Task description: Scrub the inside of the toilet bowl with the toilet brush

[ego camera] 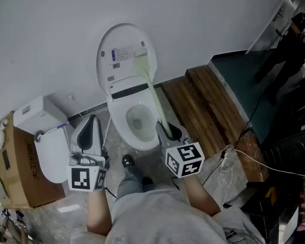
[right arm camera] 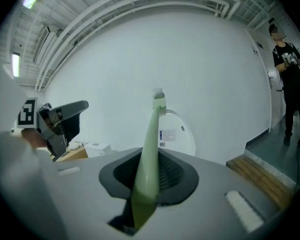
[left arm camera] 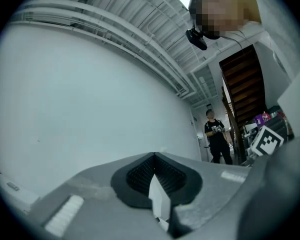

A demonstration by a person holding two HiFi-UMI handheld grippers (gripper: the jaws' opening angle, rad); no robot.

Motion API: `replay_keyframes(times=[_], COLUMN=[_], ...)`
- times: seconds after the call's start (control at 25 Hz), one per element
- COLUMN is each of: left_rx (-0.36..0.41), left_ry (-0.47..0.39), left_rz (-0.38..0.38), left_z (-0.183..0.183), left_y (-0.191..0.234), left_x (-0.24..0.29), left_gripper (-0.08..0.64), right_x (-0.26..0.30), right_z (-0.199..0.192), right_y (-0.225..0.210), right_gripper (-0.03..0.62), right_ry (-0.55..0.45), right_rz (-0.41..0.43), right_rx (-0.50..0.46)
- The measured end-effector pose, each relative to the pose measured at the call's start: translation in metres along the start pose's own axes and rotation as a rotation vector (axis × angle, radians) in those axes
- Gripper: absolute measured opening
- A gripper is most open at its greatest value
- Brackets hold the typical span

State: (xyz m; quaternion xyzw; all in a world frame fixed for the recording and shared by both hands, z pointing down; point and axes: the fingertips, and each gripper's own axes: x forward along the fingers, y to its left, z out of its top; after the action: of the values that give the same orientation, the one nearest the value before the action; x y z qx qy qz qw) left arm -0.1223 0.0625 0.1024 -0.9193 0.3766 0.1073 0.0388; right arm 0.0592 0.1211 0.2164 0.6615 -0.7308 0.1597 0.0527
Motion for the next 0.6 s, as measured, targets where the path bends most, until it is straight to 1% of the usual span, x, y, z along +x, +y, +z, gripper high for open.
replay_keyframes(times=[0.16, 0.28, 0.44, 0.48, 0.6], left_rx=[-0.009, -0.015, -0.032, -0.03, -0.009], left_ry=[0.011, -0.003, 0.009, 0.017, 0.074], left_rz=[-0.015, -0.034, -0.055, -0.057, -0.05], left_z=[-0.007, -0.011, -0.023, -0.025, -0.04], left_y=[0.01, 0.022, 0.038, 0.042, 0.054], left_x=[0.025, 0.047, 0.073, 0.079, 0.097], left_gripper=[0.0, 0.0, 0.0, 0.0, 0.0], right_x=[0.022, 0.041, 0.066, 0.072, 0.086], right_z=[-0.009, -0.017, -0.03, -0.034, -0.048], right_y=[-0.011, -0.018, -0.026, -0.028, -0.035], right_gripper=[0.06, 0.06, 0.06, 0.06, 0.06], right_ry=[0.048, 0.088, 0.141, 0.156, 0.201], right_rz=[-0.012, -0.022, -0.031, -0.034, -0.042], right_rx=[0.017, 0.028, 0.042, 0.044, 0.059])
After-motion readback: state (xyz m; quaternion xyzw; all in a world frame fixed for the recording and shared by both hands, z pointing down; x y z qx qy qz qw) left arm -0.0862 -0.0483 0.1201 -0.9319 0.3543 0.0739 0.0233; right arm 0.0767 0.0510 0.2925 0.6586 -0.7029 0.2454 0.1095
